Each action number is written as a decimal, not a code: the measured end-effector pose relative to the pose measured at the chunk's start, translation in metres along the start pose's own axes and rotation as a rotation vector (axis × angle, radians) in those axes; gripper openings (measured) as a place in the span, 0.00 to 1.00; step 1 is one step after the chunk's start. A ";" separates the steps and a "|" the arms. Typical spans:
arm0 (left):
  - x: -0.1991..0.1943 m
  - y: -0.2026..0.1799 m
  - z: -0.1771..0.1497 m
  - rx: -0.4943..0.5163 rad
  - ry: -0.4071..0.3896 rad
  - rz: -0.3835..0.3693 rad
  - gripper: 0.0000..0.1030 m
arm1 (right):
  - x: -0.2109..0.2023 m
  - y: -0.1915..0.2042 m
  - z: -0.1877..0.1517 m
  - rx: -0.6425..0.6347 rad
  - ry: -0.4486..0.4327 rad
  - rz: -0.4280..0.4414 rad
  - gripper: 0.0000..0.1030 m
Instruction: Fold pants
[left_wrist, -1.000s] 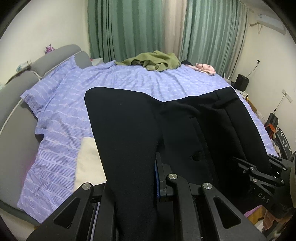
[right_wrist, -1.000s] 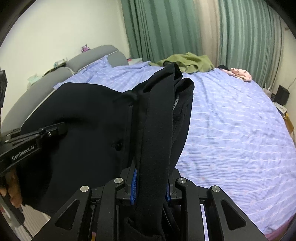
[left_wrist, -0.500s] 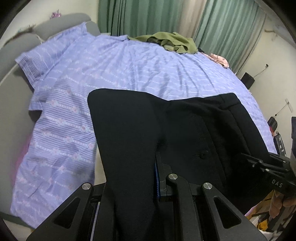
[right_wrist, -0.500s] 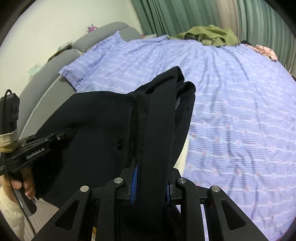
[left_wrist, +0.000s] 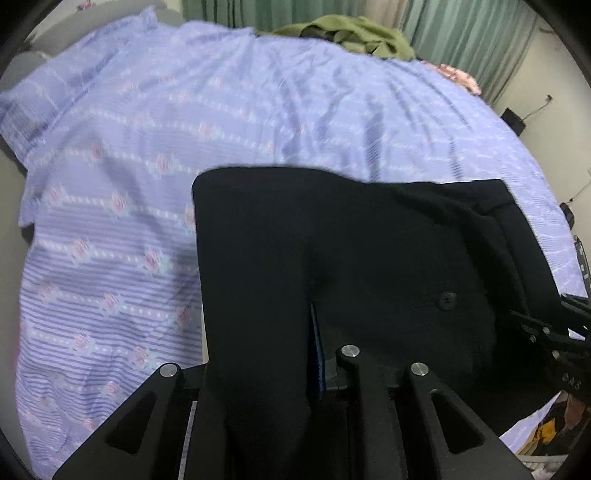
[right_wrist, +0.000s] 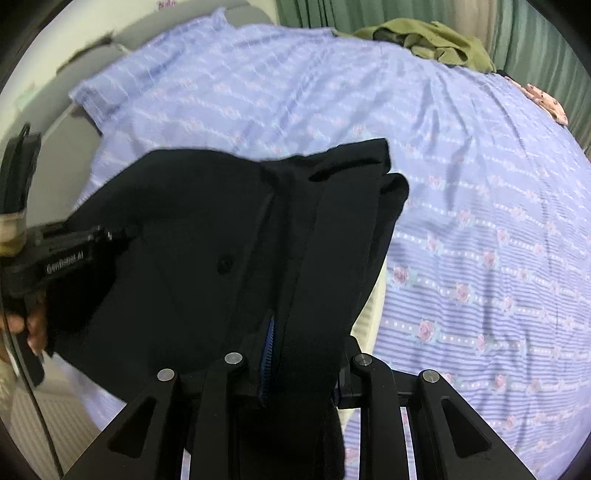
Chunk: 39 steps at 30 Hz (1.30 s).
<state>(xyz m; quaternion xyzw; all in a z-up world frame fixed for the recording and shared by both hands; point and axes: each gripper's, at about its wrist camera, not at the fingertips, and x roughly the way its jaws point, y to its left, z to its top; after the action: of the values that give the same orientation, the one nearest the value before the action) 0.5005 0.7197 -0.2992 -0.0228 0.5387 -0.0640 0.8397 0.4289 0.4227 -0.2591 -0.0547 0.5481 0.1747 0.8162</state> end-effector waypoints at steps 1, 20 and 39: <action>0.004 0.003 -0.002 -0.014 0.009 -0.002 0.22 | 0.004 0.001 -0.001 -0.004 0.010 -0.007 0.24; -0.159 -0.100 -0.072 0.011 -0.188 0.303 0.81 | -0.151 -0.058 -0.069 0.015 -0.174 -0.300 0.74; -0.343 -0.378 -0.172 0.029 -0.455 0.181 1.00 | -0.394 -0.167 -0.227 0.016 -0.408 -0.212 0.84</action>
<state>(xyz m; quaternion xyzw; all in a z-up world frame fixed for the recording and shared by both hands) 0.1716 0.3960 -0.0212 0.0237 0.3345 0.0104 0.9420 0.1545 0.1147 -0.0051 -0.0692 0.3642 0.0911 0.9243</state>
